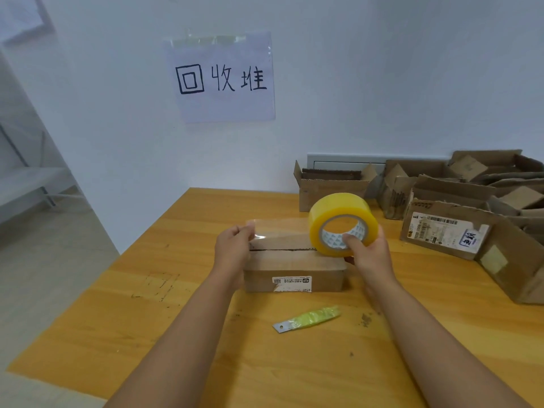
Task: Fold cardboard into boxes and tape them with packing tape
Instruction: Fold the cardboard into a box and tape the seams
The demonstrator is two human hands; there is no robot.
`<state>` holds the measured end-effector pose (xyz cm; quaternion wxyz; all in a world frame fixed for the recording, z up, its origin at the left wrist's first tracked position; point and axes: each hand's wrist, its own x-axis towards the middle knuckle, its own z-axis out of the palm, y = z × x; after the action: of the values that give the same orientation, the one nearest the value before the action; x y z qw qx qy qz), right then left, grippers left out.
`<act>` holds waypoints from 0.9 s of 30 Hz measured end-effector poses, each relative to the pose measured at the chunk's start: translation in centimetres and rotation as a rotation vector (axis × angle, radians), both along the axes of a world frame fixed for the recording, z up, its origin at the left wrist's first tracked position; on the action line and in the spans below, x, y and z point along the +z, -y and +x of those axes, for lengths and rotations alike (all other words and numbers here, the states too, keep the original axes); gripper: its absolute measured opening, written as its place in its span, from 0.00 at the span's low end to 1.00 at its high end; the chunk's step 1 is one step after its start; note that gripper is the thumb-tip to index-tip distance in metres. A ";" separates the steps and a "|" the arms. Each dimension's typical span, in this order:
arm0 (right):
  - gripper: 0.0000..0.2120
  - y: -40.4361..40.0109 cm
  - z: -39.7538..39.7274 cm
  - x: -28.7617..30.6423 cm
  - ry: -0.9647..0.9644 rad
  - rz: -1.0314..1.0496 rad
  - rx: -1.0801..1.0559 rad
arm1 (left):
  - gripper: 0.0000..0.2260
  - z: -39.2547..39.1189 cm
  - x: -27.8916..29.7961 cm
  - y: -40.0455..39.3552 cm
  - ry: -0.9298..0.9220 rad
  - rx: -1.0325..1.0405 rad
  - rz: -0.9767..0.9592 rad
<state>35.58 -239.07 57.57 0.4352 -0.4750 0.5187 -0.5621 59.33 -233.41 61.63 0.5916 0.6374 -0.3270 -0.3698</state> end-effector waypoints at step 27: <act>0.11 -0.5 1.1 3.0 -0.518 -0.224 0.080 | 0.15 3.9 -3.6 -0.9 -0.193 -0.139 0.151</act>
<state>36.72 -238.58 60.53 0.2547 -0.6680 0.5282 -0.4581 63.26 -232.54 57.99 0.5436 0.6176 -0.2833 -0.4928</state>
